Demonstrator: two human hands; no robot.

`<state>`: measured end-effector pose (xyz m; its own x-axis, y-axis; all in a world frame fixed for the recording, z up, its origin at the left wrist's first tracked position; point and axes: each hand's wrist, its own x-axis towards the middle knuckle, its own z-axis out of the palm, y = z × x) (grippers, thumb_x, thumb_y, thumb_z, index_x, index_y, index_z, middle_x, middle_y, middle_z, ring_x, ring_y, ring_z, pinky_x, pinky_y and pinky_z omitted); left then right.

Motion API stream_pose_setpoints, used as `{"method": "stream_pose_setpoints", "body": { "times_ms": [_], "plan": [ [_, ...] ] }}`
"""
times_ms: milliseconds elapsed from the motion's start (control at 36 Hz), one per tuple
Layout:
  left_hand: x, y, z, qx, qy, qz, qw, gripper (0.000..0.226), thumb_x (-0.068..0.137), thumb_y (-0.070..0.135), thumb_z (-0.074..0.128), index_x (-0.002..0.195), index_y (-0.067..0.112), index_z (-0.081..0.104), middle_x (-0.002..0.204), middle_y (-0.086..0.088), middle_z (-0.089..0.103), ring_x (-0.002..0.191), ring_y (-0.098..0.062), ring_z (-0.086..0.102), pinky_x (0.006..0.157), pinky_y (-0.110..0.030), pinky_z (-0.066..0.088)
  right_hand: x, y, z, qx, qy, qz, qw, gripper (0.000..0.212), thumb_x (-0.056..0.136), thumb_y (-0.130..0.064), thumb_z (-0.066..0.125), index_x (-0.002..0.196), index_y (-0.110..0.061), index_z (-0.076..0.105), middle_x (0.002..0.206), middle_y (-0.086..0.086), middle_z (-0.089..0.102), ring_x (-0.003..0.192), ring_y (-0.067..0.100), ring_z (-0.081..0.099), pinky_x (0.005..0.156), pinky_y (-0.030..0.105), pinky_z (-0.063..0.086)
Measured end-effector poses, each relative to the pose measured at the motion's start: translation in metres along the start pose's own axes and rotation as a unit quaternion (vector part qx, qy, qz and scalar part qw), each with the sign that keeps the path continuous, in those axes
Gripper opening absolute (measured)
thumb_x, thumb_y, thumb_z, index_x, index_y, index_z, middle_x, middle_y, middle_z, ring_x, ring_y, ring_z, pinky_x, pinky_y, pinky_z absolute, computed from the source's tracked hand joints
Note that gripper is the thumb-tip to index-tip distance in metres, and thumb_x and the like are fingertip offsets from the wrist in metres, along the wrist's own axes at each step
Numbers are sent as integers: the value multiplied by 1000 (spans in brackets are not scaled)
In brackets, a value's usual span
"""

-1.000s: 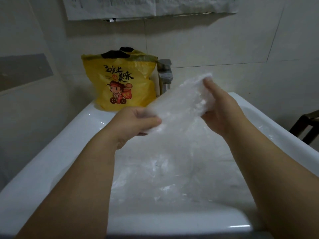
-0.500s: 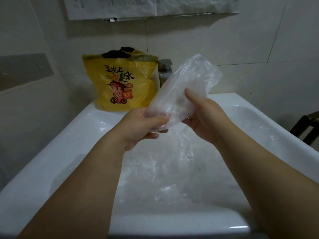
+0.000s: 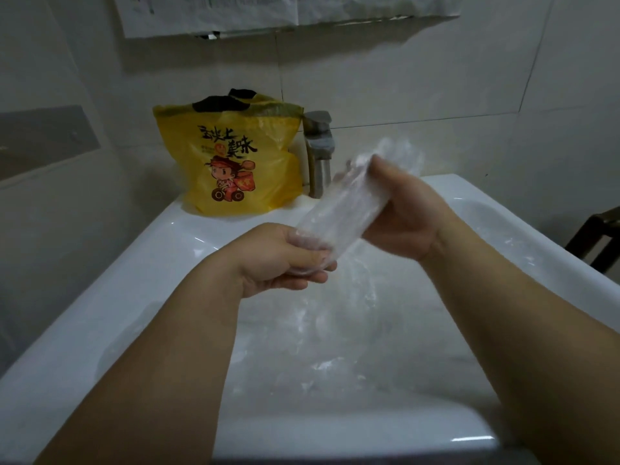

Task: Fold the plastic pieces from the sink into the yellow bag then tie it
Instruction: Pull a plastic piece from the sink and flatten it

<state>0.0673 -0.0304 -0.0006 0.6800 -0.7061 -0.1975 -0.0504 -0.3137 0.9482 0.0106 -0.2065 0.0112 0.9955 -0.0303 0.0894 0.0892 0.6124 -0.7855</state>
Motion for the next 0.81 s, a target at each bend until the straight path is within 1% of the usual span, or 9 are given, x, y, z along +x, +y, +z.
{"method": "stream_pose_setpoints", "body": {
  "times_ms": [83,222,306,417,500,556,639,722,806],
  "plan": [
    [-1,-4,-5,39,-12,-27,999,10,87,16,69,96,13,69,87,4,76,77,-5,72,58,-15,53,-4,-8,-7,20,26,-27,999,24,92,-33,51,98,-10,57,89,8,68,92,24,64,87,41,46],
    [-1,-7,0,154,5,27,988,16,76,17,80,88,21,72,85,4,73,79,-14,69,70,-26,52,-7,3,-2,-113,18,-3,993,32,97,-35,47,111,-9,59,100,8,66,97,24,65,86,39,50],
    [-1,0,2,56,14,72,996,35,70,30,78,103,19,72,101,-1,75,94,-16,70,82,-30,52,-8,10,2,-188,2,25,982,46,94,-38,49,125,-5,54,117,15,64,112,31,62,95,44,50],
    [3,1,2,13,125,132,983,13,83,13,72,82,2,65,66,-5,61,55,-8,56,52,-17,44,-10,17,6,-223,-25,63,972,47,94,-28,54,132,-1,50,123,20,63,112,33,63,96,44,51],
    [7,1,-2,-70,173,125,975,12,85,11,70,89,-1,69,83,-16,70,74,-21,65,70,-32,55,-7,17,6,-215,67,36,974,29,92,-7,57,120,4,58,110,18,69,95,28,70,78,34,59],
    [8,3,-4,-133,169,107,971,11,87,8,67,96,3,70,92,-13,73,84,-24,68,77,-34,58,-6,14,4,-217,117,14,969,26,91,-3,58,116,3,60,106,16,70,90,26,71,71,30,60],
    [9,5,-6,-181,155,91,967,21,89,7,64,108,1,68,106,-15,71,96,-27,68,83,-37,57,-7,12,6,-210,132,-14,969,25,92,-2,57,117,2,60,106,16,70,91,26,70,73,31,60],
    [5,7,-9,-231,70,74,968,40,85,17,62,121,1,63,110,-14,70,98,-27,68,82,-35,58,-9,14,11,-215,114,-25,970,23,92,1,55,115,-4,59,110,19,67,100,31,68,82,36,58],
    [3,7,-10,-235,18,36,971,53,74,22,64,123,1,62,108,-15,68,97,-27,67,78,-34,58,-11,18,14,-244,82,-28,966,46,91,1,57,135,-8,46,109,19,67,95,31,69,80,38,59]
  ]
}}
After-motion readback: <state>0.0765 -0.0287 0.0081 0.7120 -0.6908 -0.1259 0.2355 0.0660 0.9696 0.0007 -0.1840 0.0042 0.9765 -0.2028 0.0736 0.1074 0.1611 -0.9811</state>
